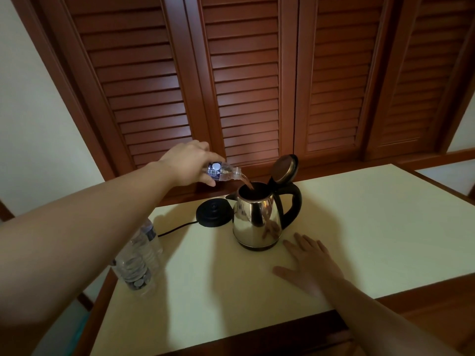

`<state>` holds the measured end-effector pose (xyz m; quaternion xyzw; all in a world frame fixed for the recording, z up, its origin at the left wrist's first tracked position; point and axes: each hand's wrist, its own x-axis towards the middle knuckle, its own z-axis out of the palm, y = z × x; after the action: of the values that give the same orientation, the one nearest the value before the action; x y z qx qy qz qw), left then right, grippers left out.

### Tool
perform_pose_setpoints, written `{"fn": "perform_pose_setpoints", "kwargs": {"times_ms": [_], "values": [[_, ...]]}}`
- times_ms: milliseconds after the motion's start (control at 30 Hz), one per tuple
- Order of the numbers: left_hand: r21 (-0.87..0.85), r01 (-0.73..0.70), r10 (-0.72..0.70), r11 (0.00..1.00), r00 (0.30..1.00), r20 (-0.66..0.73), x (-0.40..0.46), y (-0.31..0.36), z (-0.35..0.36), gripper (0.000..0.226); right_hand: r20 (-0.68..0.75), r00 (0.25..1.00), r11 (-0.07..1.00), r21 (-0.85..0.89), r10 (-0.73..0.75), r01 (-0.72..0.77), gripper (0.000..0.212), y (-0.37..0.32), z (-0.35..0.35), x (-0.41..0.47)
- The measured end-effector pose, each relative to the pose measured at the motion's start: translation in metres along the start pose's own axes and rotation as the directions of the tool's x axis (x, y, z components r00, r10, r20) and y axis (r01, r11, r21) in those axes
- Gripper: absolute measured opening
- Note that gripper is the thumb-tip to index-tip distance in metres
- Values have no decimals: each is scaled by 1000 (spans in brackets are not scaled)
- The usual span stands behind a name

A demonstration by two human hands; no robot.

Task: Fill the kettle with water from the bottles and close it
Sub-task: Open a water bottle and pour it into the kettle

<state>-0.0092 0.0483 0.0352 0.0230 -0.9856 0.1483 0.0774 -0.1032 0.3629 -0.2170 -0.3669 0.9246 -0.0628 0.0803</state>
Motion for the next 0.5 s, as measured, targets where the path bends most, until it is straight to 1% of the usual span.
{"fn": "perform_pose_setpoints", "kwargs": {"times_ms": [100, 500], "values": [[42, -29, 29, 999, 1000, -9, 3, 1, -3, 75, -7, 1000, 1000, 4, 0, 0, 106, 1, 1, 1], [210, -115, 115, 971, 993, 16, 19, 11, -26, 70, -24, 1000, 1000, 26, 5, -4, 106, 0, 0, 0]]}}
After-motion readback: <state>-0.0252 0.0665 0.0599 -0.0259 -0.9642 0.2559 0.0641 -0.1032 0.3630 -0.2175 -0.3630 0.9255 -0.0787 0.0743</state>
